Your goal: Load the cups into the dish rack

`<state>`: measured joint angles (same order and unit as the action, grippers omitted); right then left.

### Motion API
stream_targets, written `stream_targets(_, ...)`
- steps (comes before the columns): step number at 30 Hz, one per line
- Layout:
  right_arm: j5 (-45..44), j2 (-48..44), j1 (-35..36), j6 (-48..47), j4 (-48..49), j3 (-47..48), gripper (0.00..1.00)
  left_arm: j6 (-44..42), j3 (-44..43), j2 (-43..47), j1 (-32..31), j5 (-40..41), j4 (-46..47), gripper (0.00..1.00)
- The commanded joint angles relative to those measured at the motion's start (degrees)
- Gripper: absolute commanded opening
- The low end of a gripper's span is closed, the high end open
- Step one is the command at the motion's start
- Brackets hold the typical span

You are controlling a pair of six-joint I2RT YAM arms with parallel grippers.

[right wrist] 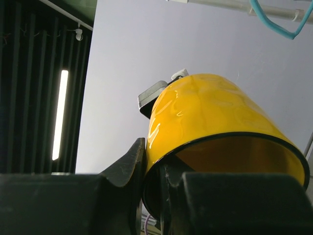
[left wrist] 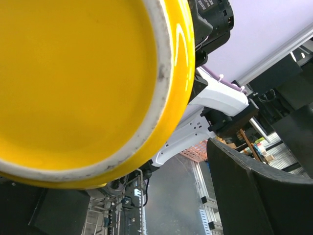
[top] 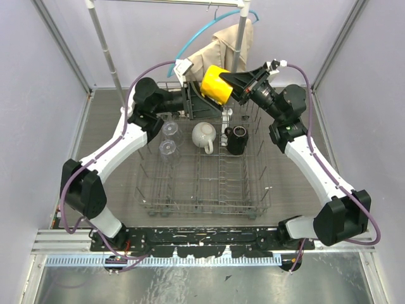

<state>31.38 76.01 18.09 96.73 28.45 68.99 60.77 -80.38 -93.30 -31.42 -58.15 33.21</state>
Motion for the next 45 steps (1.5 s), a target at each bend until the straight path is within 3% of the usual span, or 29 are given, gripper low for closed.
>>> stream_targets(1, -1.7, -0.6, 0.9, 1.3, 9.8, 0.7, 0.01, 4.0, -0.2, 0.0, -0.6, 0.2, 6.8, 0.94)
stream_targets(11, -0.4, -0.3, 1.1, -4.8, 6.7, 1.9, 0.01, 16.2, -1.0, -3.7, -0.6, 5.0, 18.7, 0.88)
stream_targets(19, 0.3, 0.0, 1.0, -8.1, 5.3, 2.5, 0.01, 17.3, -0.2, -3.2, -0.6, 6.5, 19.5, 0.73)
stream_targets(27, 0.7, -0.2, 1.0, -9.1, 4.8, 2.8, 0.01, 16.4, 1.3, -2.2, -0.4, 8.4, 19.4, 0.47)
stream_targets(33, 1.2, -0.8, 0.9, -10.2, 3.9, 2.8, 0.01, 16.3, 1.1, -2.2, -0.1, 8.7, 19.3, 0.35)
stream_targets(36, 1.7, -0.8, 1.0, -11.5, 2.2, 3.6, 0.01, 16.0, 1.2, -2.1, 0.4, 8.6, 18.8, 0.34)
stream_targets(42, 2.2, -0.9, 1.0, -12.0, 1.4, 4.3, 0.01, 15.8, 1.3, -1.7, 1.5, 8.2, 18.6, 0.5)
stream_targets(45, 2.2, -1.0, 0.8, -12.2, 1.3, 4.5, 0.01, 15.4, 1.6, -1.3, 1.9, 7.5, 17.8, 0.51)
